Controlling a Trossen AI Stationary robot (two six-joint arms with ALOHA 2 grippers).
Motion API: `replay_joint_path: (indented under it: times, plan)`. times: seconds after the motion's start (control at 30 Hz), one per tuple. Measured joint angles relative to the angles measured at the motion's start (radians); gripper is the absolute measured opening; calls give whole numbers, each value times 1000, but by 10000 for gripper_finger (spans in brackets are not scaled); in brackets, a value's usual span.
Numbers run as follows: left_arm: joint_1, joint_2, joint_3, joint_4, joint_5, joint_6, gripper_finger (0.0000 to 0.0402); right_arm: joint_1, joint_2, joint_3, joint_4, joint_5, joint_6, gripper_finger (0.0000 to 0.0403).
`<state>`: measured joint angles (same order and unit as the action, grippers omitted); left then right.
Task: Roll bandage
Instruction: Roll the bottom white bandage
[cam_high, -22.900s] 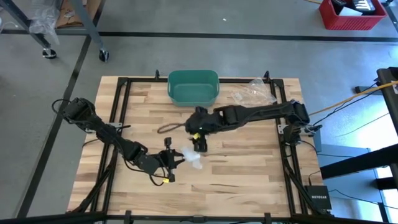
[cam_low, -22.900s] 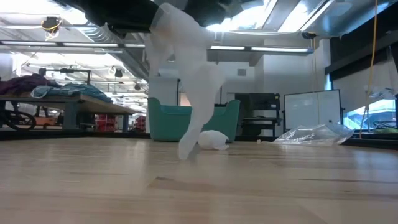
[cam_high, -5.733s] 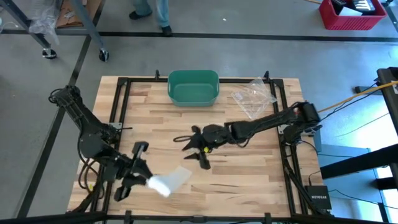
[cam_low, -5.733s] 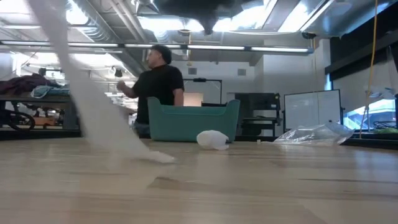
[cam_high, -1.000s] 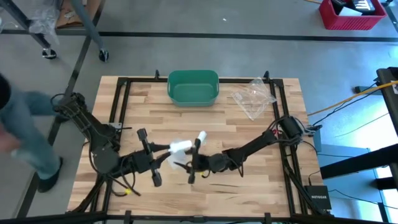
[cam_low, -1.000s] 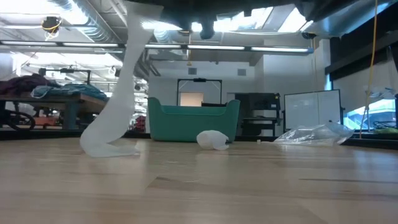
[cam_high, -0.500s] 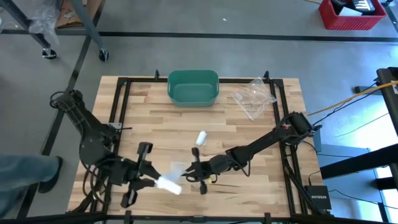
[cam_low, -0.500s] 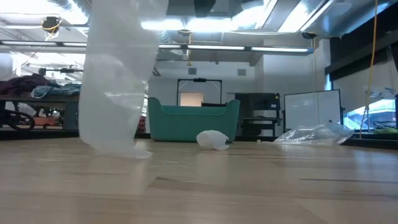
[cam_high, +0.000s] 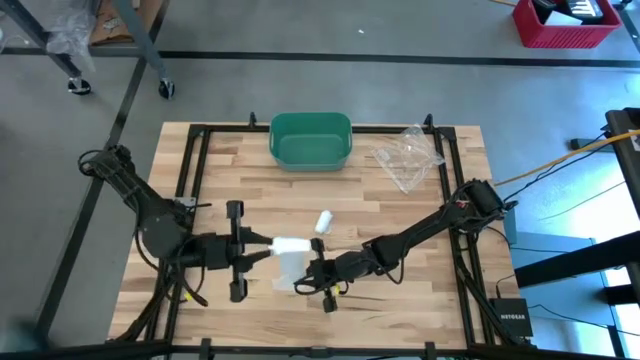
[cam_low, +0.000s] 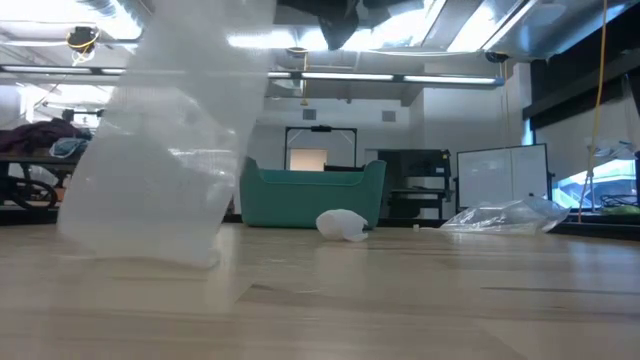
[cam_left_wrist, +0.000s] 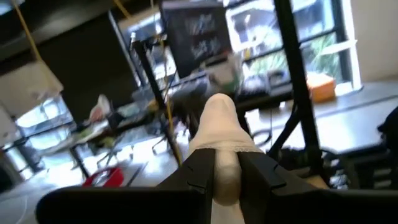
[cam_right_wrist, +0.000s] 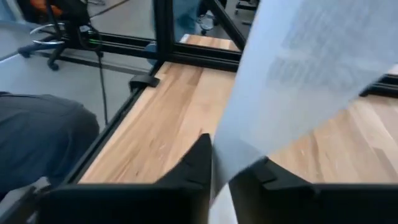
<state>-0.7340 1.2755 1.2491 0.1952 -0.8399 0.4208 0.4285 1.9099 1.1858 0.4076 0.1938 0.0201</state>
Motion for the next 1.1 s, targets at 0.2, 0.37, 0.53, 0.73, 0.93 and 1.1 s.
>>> replay_joint_path:
  times: [0.2, 0.37, 0.53, 0.73, 0.93, 1.1]
  plan:
    - [-3, 0, 0, -47, -17, -46, 40, -4, -25, 0, -22, 49, 11, 126]
    - [-16, 0, 0, -47, -18, -47, 40, -3, -140, 0, -203, 50, 16, 203]
    - [-22, 0, 0, -48, -19, -48, 40, 5, -297, 1, -421, 23, 62, 242]
    - [-14, 2, 0, -50, 60, -68, 40, -21, -333, 1, -334, 91, -76, 248]
    - [-2, 9, 0, -71, 174, -108, 40, -125, -258, 1, -18, -178, -117, 238]
    - [-3, 9, 0, -81, 185, -112, 40, -148, -223, 1, 64, -381, -71, 237]
